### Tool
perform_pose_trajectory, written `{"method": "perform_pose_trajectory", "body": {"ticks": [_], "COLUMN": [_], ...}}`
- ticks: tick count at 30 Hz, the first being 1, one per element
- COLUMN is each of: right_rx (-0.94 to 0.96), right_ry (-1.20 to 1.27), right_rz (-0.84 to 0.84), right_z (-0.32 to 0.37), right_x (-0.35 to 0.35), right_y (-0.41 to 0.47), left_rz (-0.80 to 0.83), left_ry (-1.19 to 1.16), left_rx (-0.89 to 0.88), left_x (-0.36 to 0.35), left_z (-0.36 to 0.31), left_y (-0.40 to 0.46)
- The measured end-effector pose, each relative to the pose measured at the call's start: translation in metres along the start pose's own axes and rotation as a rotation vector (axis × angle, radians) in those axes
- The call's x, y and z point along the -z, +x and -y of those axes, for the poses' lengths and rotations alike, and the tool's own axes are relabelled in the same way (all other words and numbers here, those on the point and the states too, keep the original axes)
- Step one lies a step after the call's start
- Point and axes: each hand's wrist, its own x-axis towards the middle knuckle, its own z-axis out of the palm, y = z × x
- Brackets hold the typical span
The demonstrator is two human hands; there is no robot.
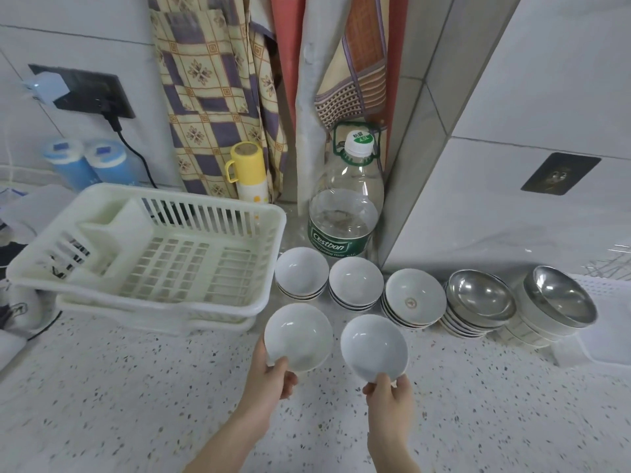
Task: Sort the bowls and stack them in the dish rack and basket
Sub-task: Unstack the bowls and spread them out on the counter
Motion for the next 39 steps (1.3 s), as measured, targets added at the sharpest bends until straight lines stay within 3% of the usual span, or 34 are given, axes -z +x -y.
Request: {"method": "perform_pose_trajectory", "body": {"ticks": [11,39], "right_rx": [-0.047,-0.202], "right_ry": [-0.152,-0.218], "right_rz": [0.105,0.272], "right_z": [-0.013,-0.003], "right_x": [-0.017,-0.006], "right_y": [0.018,0.039], "left_rz": [-0.043,0.008], "left_ry": [0.018,-0.065], "left_rx": [0.090,0.160], "left_x": [0.012,0.006], "left_z": [0.011,0.011], "left_y": [0.022,0.035]}}
